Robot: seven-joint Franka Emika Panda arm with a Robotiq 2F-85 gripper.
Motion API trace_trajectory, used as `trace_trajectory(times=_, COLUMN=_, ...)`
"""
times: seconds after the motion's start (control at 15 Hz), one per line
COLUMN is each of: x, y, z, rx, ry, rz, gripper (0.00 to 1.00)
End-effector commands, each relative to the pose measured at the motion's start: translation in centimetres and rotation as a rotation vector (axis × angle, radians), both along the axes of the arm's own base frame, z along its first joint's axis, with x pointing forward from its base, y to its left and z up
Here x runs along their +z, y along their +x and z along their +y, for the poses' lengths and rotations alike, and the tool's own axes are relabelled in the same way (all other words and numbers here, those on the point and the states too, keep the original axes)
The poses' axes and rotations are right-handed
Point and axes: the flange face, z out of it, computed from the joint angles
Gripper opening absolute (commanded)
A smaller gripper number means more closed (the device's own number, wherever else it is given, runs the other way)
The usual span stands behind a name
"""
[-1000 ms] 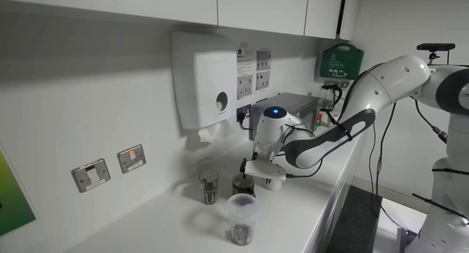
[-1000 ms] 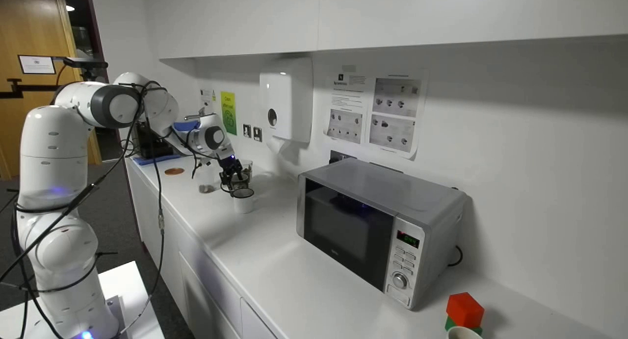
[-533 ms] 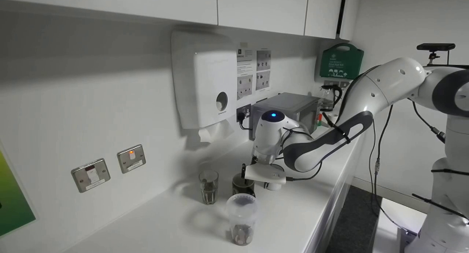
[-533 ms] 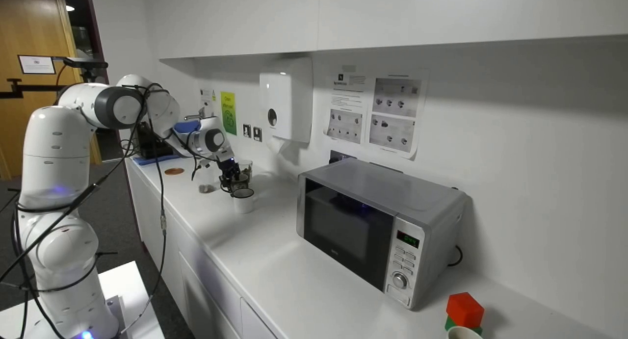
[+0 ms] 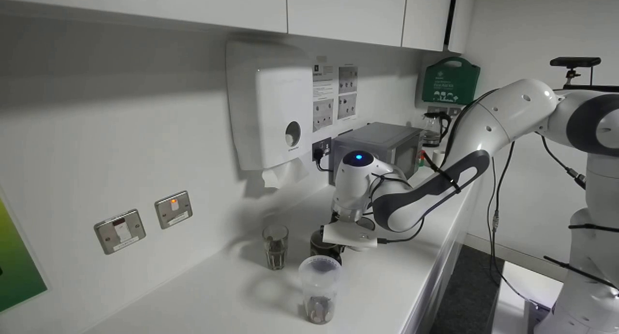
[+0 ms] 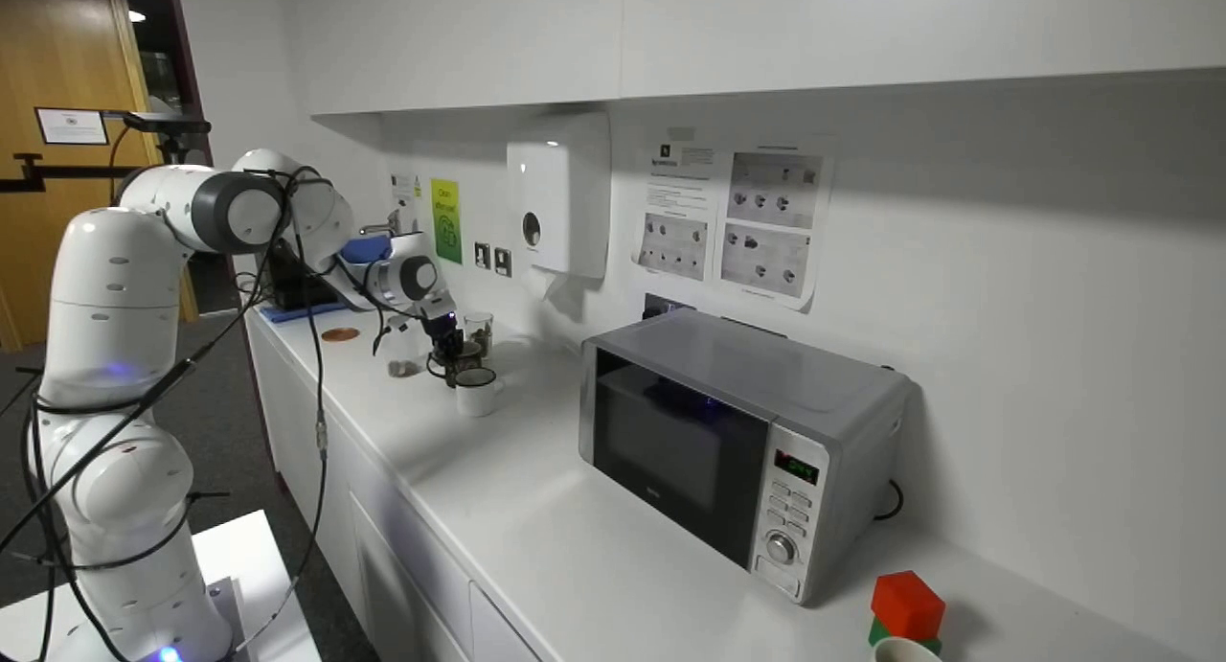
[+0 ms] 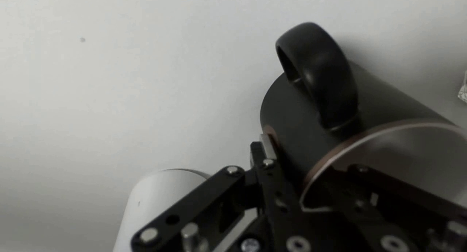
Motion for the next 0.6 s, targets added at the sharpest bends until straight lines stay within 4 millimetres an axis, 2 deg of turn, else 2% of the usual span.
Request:
trace_trajectory(times=0.0, x=0.4, y=0.1, z=0.1, rx=0.019, ry=-0.017, rz=0.014, gripper=0.00)
trace_trajectory(times=0.53, x=2.4, y=-1.9, z=-0.6, rx=0.029, ry=-0.042, rz=-0.025, gripper=0.02)
